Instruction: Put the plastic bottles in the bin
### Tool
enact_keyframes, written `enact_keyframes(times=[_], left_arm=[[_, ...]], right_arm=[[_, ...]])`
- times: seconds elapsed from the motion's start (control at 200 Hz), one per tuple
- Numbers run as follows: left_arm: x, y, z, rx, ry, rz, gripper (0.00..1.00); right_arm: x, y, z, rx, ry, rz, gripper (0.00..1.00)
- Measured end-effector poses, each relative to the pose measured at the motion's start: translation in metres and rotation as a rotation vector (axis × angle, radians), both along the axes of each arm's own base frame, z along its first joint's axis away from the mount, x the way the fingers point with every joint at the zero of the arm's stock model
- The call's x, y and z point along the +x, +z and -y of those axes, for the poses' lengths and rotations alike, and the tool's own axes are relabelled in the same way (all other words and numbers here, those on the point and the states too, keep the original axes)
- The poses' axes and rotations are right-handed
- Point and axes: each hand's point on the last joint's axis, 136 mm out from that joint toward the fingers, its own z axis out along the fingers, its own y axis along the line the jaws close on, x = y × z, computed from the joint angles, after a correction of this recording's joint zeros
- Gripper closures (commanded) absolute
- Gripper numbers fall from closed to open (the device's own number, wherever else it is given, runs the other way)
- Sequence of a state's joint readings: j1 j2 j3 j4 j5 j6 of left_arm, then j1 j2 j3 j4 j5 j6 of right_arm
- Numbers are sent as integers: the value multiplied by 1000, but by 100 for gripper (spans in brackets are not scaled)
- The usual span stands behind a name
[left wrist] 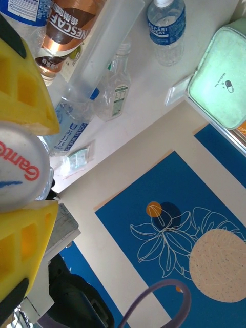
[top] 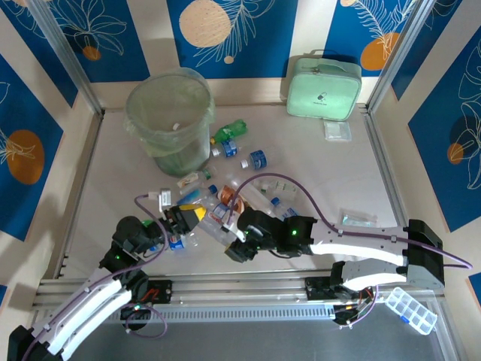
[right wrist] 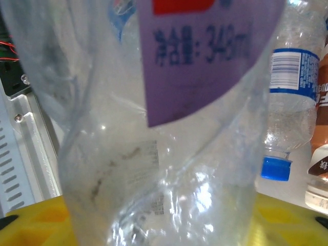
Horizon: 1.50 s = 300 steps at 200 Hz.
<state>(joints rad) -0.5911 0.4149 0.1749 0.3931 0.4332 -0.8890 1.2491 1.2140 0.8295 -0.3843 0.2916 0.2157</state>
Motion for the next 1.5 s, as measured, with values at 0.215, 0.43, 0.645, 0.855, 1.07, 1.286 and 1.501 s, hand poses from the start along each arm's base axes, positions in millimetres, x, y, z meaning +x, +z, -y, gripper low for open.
enact_keyframes(times=[0.215,0.43,0.645,0.855,1.07,1.286,1.501], left_arm=[[-1,5,-3,-6,13,7,90],[1,25,-12,1,68,45,91],[7,51,-26,32,165,84,98],[21,81,-47,128,319,96,100],[43,111,-68,232,485,96,100],[69,139,-76,301,602,91,100],[112,194,-72,339,713,116,100]], right_arm=[[9,6,3,13,-31,37,7],[21,27,10,64,-91,102,3],[32,66,15,188,-138,165,4],[44,90,12,289,-164,192,6],[50,100,-4,359,-153,210,10],[71,65,-12,271,-207,227,14],[78,-10,-21,60,-226,203,14]])
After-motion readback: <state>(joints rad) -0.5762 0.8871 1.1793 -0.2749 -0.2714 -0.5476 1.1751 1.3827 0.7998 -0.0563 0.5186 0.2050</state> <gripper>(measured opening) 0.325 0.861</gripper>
